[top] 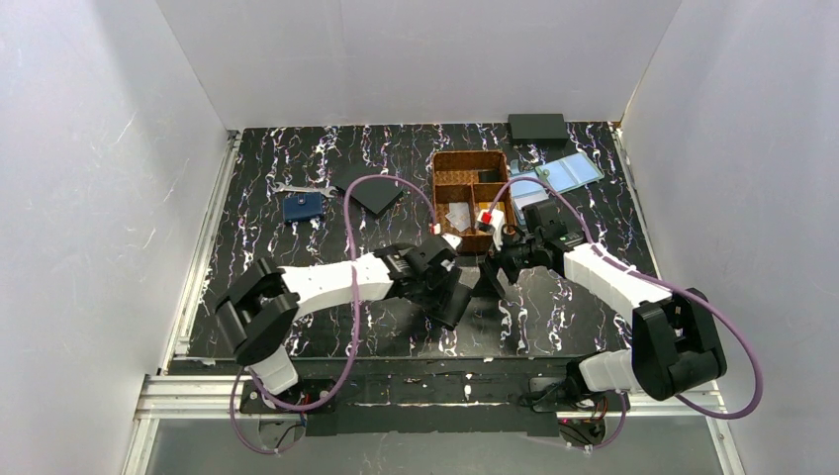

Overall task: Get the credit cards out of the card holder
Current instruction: Open the card holder at the center of the board.

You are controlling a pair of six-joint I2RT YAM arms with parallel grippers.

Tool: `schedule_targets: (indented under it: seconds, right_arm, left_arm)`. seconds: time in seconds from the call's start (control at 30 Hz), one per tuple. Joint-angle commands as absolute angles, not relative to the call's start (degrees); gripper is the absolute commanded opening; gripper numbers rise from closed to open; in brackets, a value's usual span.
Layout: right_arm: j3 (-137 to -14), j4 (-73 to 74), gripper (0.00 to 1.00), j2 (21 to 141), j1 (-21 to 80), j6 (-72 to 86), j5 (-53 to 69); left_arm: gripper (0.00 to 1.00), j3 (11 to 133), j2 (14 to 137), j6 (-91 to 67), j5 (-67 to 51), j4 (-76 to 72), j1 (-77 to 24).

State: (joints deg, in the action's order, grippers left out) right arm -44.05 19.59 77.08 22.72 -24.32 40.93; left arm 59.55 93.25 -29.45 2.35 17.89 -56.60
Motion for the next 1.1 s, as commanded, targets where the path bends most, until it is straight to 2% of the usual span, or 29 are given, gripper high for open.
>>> schedule_targets:
  seconds: [0.0, 0.8, 1.07]
  right_arm:
    - [-45.4, 19.9, 0.99, 74.9, 21.0, -24.7, 41.7]
    - [-45.5, 20.0, 1.0, 74.6, 20.1, -24.2, 42.1]
    - [-45.5, 20.1, 1.0, 74.7, 20.1, -24.2, 42.2]
  left_arm:
    - [0.5, 65.7, 97.0, -28.7, 7.5, 23.1, -58.8]
    - [0.44, 71.7, 105.4, -27.2, 11.8, 25.9, -59.7]
    - [0.34, 69.9, 106.5, -27.3, 14.9, 25.9, -59.6]
